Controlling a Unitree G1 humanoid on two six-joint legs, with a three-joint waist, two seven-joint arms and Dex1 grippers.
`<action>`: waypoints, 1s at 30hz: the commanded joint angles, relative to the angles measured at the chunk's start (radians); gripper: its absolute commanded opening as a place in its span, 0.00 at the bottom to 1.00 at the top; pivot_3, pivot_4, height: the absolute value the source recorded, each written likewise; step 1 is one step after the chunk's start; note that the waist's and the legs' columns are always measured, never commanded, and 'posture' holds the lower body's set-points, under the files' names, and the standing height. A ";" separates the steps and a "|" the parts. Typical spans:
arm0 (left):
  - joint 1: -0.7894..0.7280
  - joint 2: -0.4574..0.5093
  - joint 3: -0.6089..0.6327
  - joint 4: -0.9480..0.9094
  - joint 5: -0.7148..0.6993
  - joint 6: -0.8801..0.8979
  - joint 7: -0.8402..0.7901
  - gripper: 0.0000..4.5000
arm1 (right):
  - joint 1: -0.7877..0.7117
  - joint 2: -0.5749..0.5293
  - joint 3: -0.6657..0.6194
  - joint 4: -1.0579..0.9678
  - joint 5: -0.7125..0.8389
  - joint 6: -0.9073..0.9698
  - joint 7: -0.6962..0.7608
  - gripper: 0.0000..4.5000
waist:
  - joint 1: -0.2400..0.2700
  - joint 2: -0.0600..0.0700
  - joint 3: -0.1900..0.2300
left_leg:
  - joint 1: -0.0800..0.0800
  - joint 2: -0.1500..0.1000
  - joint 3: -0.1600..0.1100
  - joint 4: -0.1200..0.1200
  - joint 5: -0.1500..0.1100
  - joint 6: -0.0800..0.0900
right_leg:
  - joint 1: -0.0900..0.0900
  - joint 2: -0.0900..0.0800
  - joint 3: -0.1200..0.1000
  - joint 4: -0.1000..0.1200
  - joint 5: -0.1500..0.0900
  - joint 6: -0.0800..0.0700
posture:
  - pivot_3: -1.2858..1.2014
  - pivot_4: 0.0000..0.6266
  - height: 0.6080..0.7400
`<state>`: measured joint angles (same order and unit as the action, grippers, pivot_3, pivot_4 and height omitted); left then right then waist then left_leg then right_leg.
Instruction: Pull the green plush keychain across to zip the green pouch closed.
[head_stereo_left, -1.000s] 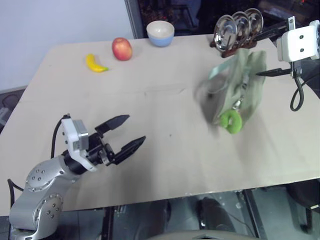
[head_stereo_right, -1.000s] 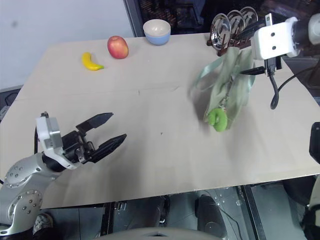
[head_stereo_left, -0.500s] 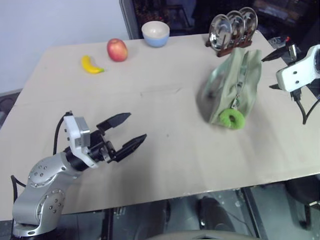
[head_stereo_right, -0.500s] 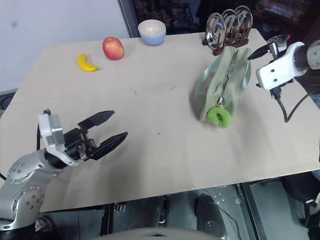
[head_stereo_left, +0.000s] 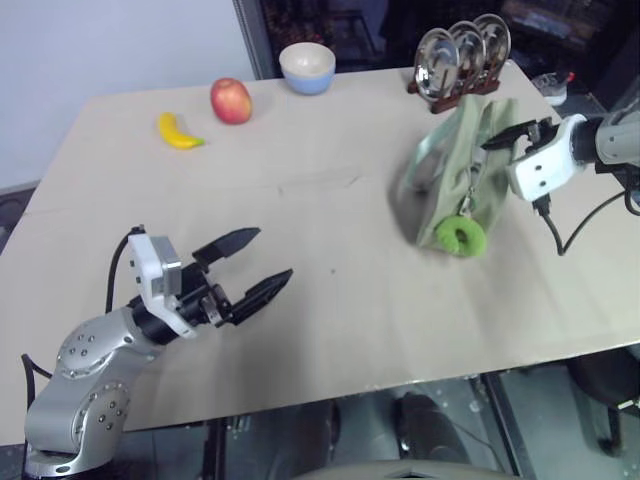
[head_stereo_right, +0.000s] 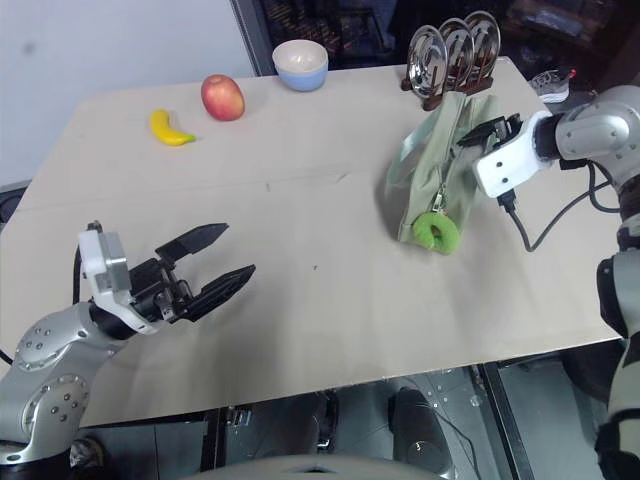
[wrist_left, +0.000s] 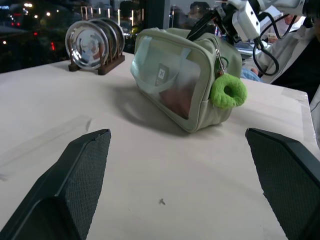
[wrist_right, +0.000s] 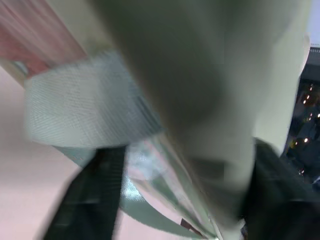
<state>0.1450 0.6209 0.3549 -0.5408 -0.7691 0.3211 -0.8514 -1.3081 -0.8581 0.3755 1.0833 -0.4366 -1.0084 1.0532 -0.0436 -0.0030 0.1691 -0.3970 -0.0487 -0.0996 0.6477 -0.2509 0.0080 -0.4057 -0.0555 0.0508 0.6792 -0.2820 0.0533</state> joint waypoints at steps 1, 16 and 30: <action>0.009 -0.008 0.014 -0.042 0.003 -0.026 0.013 1.00 | -0.024 0.070 -0.101 -0.075 0.188 0.262 0.118 0.20 | -0.004 0.000 0.000 | 0.000 0.000 0.000 0.000 0.000 0.000 | 0.000 0.000 0.001 0.001 0.000 0.000 | 0.52 0.24 1.00; -0.049 -0.032 -0.023 0.029 0.060 -0.056 0.027 1.00 | 0.067 0.477 -0.023 -0.625 0.189 1.243 0.048 0.01 | -0.001 0.000 0.000 | -0.004 0.000 -0.001 0.000 0.000 0.000 | -0.007 0.000 0.001 0.003 0.001 -0.001 | 0.52 0.24 1.00; 0.001 -0.058 -0.011 0.008 0.069 -0.088 0.046 1.00 | 0.127 0.310 -0.039 -0.718 0.187 0.787 -0.001 0.44 | 0.002 -0.003 -0.002 | -0.005 -0.001 -0.002 0.001 0.000 0.000 | -0.005 -0.001 -0.001 0.003 0.001 -0.001 | 0.52 0.24 1.00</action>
<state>0.1441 0.5618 0.3254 -0.4997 -0.7008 0.2560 -0.8090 -1.1691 -0.5363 0.3597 0.3901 -0.2389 -0.1609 1.0777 -0.0416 -0.0055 0.1673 -0.4014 -0.0498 -0.1015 0.6487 -0.2509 0.0078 -0.4111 -0.0561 0.0499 0.6820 -0.2814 0.0528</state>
